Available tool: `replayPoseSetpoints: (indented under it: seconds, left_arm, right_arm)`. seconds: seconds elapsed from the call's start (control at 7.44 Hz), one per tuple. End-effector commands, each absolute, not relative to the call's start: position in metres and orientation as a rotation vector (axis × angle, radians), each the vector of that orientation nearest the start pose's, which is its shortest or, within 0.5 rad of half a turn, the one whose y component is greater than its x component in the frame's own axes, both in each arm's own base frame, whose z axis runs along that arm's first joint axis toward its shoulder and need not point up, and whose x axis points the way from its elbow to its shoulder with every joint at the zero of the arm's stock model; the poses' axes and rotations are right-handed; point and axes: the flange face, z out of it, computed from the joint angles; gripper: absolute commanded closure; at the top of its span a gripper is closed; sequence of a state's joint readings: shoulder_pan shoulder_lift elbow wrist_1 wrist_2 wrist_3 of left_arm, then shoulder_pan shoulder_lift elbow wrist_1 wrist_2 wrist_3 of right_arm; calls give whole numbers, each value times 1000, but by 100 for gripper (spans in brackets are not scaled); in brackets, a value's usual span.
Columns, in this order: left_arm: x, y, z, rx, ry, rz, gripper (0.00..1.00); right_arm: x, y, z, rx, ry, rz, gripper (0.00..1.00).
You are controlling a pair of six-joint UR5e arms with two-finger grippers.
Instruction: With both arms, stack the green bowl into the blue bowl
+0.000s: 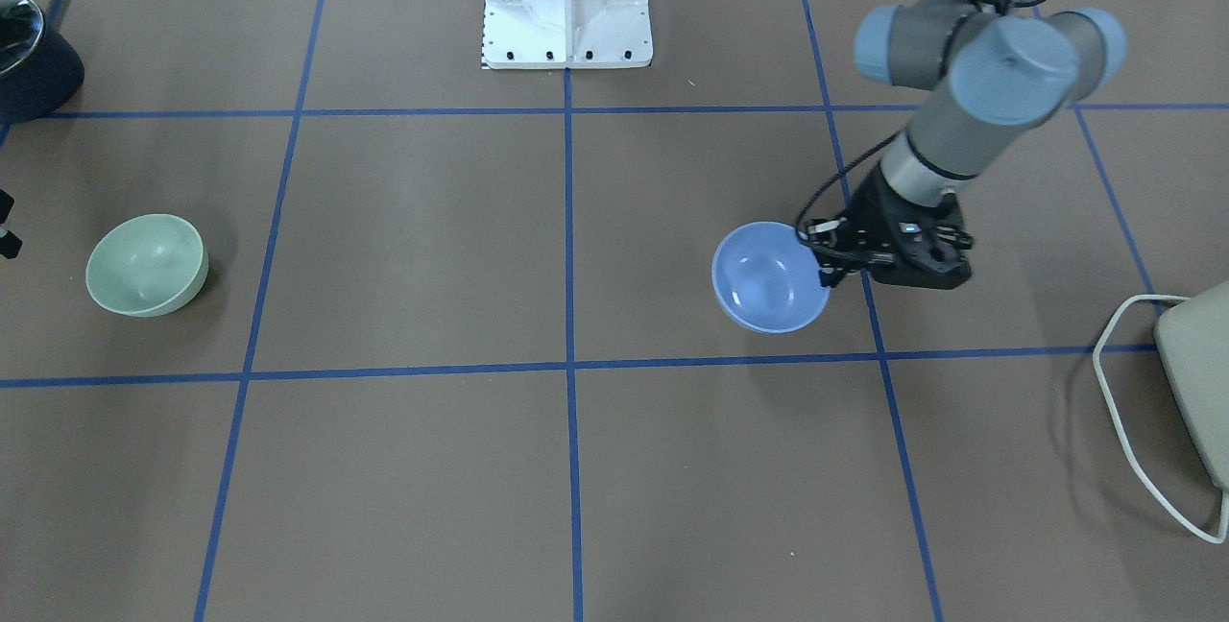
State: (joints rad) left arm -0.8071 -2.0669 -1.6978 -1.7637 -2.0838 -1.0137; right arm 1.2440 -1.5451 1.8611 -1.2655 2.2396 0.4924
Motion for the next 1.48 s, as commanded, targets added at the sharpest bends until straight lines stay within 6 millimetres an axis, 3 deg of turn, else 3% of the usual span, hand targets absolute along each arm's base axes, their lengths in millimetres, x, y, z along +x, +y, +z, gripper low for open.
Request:
replayPoseSetpoints:
  seconds: [0.0, 0.27, 0.4, 1.34]
  left_arm:
    - [484, -477, 233, 84, 898, -71, 100]
    - [546, -460, 202, 66, 892, -88, 100]
    - [560, -461, 192, 71, 891, -82, 100]
    - [569, -452, 193, 65, 889, -64, 100]
  right_arm:
    - [-99, -505, 472, 286, -830, -57, 0]
    - [-101, -505, 473, 283, -830, -59, 0]
    - [-101, -505, 473, 284, -829, -58, 0]
    - [-100, -506, 473, 283, -827, -57, 0]
